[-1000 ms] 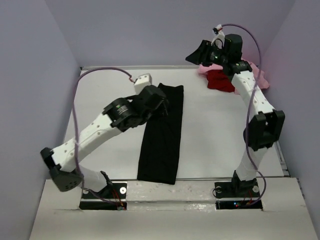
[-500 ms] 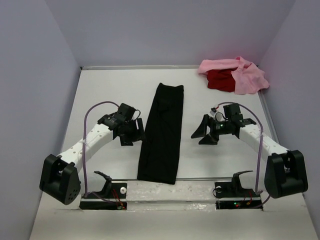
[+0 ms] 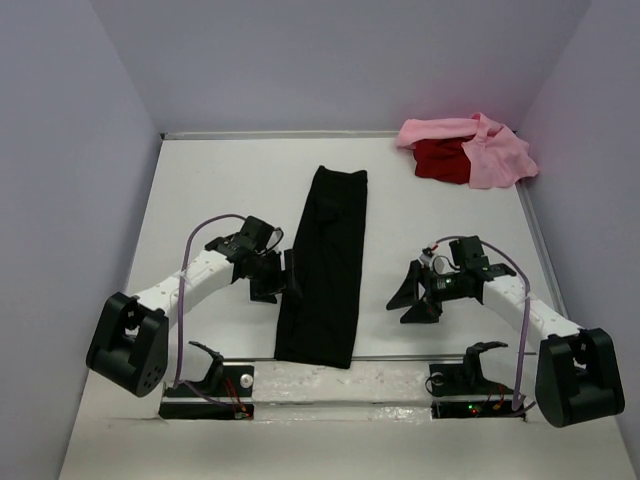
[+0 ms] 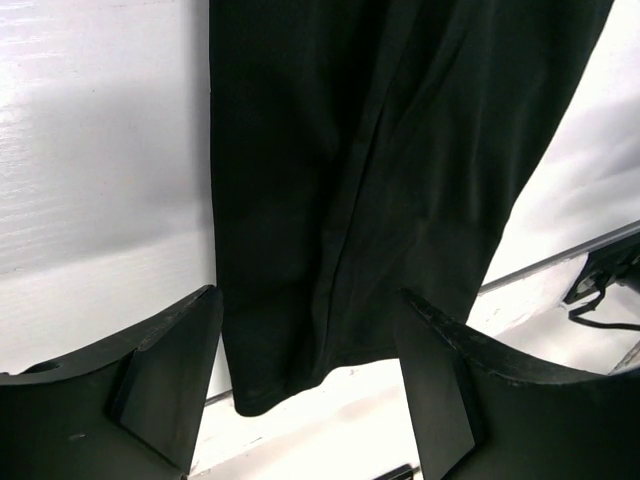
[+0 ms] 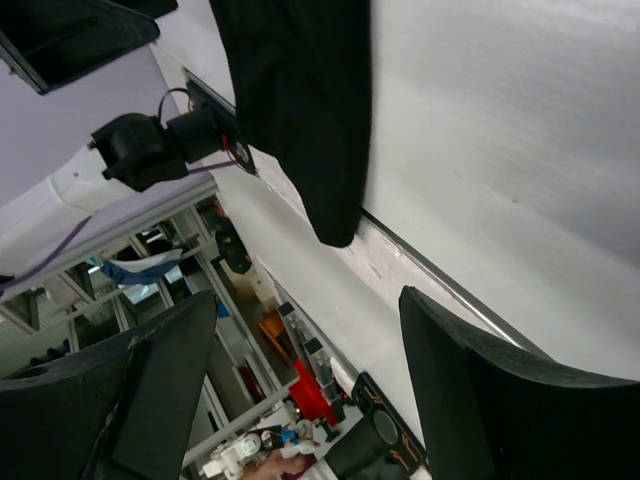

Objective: Fold and stack the t-shirts
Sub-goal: Fold the tshirt

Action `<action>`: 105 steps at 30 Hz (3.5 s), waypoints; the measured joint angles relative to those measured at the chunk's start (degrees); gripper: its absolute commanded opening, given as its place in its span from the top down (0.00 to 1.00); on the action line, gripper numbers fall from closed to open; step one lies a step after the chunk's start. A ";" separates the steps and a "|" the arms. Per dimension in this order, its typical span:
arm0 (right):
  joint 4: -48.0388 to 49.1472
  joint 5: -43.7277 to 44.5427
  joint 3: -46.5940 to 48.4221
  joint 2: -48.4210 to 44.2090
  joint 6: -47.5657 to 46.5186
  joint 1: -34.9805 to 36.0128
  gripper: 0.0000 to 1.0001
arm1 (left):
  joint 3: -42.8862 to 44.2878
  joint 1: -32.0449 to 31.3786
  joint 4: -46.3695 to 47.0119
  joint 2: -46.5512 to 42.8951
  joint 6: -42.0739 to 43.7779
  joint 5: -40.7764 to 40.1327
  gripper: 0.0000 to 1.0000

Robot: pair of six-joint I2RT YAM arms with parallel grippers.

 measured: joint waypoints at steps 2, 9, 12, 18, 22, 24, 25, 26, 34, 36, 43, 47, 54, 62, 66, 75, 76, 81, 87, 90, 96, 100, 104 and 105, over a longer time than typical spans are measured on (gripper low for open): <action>-0.96 0.09 -1.84 -0.92 -1.29 0.00 0.21 | -0.31 0.00 0.02 0.61 0.26 0.11 0.22; -2.36 1.66 -8.98 -7.43 -1.73 0.26 0.21 | -3.39 0.00 -0.35 0.28 -0.63 -0.37 0.23; -1.60 3.08 -10.25 -9.75 -0.70 1.51 0.21 | -6.32 0.00 -1.29 -1.40 -2.05 -0.90 0.23; 3.43 8.28 -10.97 -7.87 5.84 14.08 0.21 | -10.29 -1.44 -2.34 -4.07 -6.08 -1.68 0.23; 7.28 12.79 -7.98 -0.96 9.44 22.32 0.21 | -11.32 -2.56 -1.62 -4.33 -8.52 -1.86 0.23; 8.87 14.19 -6.54 1.07 10.47 24.41 0.23 | -11.67 -3.32 -0.87 -4.72 -9.86 -2.01 0.23; 9.51 14.78 -5.86 1.81 10.84 24.87 0.23 | -11.91 -3.78 -0.02 -5.16 -10.75 -2.08 0.23; 10.40 15.32 -5.03 2.75 11.13 25.27 0.23 | -12.04 -4.17 0.52 -5.55 -11.54 -2.08 0.23; 16.15 18.64 -0.96 9.55 13.49 29.55 0.26 | -13.53 -6.82 5.14 -7.76 -15.91 -2.27 0.23; 17.40 19.10 -0.63 11.41 14.21 30.91 0.26 | -13.86 -6.97 5.62 -8.26 -16.50 -2.25 0.23; 23.12 19.91 -0.35 15.72 18.29 34.45 0.31 | -14.05 -7.65 6.21 -9.94 -17.94 -1.79 0.25; 27.10 20.02 0.31 18.69 20.94 37.11 0.33 | -15.54 -8.63 6.14 -13.38 -19.23 -0.98 0.27; 32.79 20.85 1.11 22.34 25.05 40.74 0.36 | -17.33 -9.46 3.76 -15.98 -19.85 -0.66 0.32; 33.53 21.86 1.11 22.25 26.93 41.33 0.37 | -17.70 -10.73 3.02 -15.98 -19.87 -0.22 0.33; 33.48 22.03 1.11 22.03 27.28 41.48 0.42 | -18.16 -12.11 3.63 -15.87 -20.33 0.15 0.33; 32.72 23.34 1.16 22.05 27.43 42.23 0.67 | -18.36 -14.38 5.20 -12.94 -21.29 0.63 0.57; 32.65 23.45 1.16 22.10 27.30 42.25 0.74 | -18.36 -14.47 5.42 -12.44 -21.33 0.72 0.60; 30.40 23.78 1.38 22.36 26.84 42.23 0.71 | -18.36 -14.71 6.01 -11.32 -21.33 0.72 0.60; 26.43 24.02 2.62 22.05 25.53 42.23 0.66 | -18.36 -14.73 6.27 -10.40 -21.33 0.72 0.60; 24.46 24.20 2.62 20.48 25.11 42.23 0.66 | -18.36 -14.73 6.43 -9.86 -21.31 0.72 0.60; 22.64 24.37 2.62 19.21 24.57 42.23 0.57 | -18.36 -14.82 7.21 -9.01 -21.33 0.74 0.60; 21.88 24.37 2.62 19.17 24.26 42.23 0.59 | -18.36 -14.95 7.43 -8.72 -21.33 0.74 0.60; 21.86 24.33 2.62 19.19 24.00 42.23 0.65 | -18.36 -15.19 7.58 -8.72 -21.35 0.76 0.60; 21.88 24.33 2.62 19.23 23.89 42.23 0.68 | -18.36 -15.19 7.56 -8.72 -21.35 0.76 0.60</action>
